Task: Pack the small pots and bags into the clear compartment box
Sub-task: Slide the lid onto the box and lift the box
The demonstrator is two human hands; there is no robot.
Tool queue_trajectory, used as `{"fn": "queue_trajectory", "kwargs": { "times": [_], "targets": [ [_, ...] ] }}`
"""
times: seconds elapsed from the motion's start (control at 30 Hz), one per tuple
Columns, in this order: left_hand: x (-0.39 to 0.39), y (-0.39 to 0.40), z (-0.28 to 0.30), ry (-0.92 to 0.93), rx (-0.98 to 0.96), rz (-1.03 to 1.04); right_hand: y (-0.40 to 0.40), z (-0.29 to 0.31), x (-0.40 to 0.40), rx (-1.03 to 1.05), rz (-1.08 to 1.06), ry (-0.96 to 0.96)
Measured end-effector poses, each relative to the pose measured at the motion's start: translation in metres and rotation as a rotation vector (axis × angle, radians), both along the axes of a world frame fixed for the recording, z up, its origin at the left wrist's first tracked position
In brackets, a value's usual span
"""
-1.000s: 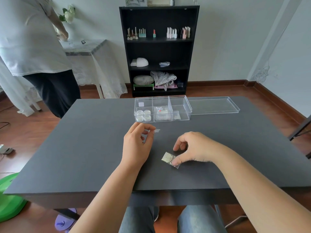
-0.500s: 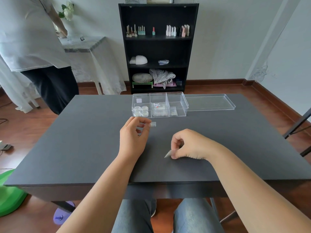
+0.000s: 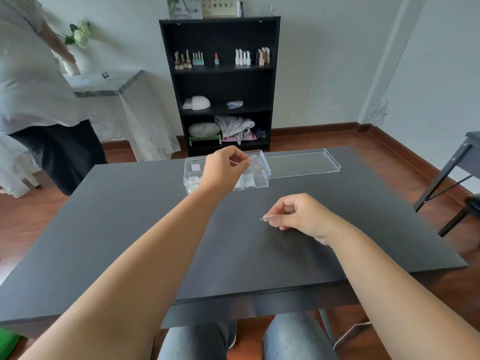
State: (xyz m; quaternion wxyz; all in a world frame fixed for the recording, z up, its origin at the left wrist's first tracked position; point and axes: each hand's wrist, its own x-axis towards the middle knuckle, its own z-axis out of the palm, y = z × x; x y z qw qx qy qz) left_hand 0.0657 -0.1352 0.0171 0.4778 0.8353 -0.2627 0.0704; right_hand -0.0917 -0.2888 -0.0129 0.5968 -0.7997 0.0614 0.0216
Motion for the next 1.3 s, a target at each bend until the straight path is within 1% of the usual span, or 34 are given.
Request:
{"fn": "queue_trajectory", "kwargs": {
  "times": [0.1, 0.17, 0.3, 0.47, 0.63, 0.77, 0.9, 0.97, 1.07, 1.17, 1.3],
  "targets": [
    [0.017, -0.015, 0.004, -0.007, 0.076, 0.028, -0.010, -0.003, 0.002, 0.103, -0.108, -0.049],
    [0.025, -0.020, 0.002, 0.008, 0.113, 0.050, -0.015, -0.007, 0.001, 0.162, -0.161, -0.048],
    [0.032, -0.029, -0.005, -0.005, 0.210, 0.033, -0.019, -0.013, -0.002, 0.220, -0.135, -0.034],
    [0.033, -0.038, -0.007, 0.001, 0.371, -0.048, -0.019, -0.012, -0.001, 0.365, -0.147, -0.072],
    [0.035, -0.038, -0.005, 0.048, 0.429, -0.046, -0.020, -0.015, -0.003, 0.402, -0.168, -0.102],
    [0.037, -0.040, 0.004, 0.065, 0.533, -0.104, -0.020, -0.015, -0.004, 0.438, -0.176, -0.100],
    [0.038, -0.041, 0.008, 0.074, 0.626, -0.144, -0.021, -0.016, -0.006, 0.424, -0.180, -0.101],
    [0.037, -0.039, 0.008, 0.038, 0.606, -0.125, -0.021, -0.016, -0.006, 0.431, -0.186, -0.109],
    [0.033, -0.032, 0.007, -0.017, 0.500, -0.042, -0.021, -0.014, -0.006, 0.428, -0.204, -0.104],
    [0.029, -0.020, 0.001, -0.098, 0.440, 0.033, -0.023, -0.010, -0.003, 0.326, -0.223, -0.103],
    [0.011, 0.006, -0.017, -0.120, 0.261, 0.206, -0.031, 0.008, 0.014, 0.159, -0.248, -0.146]
  ]
}}
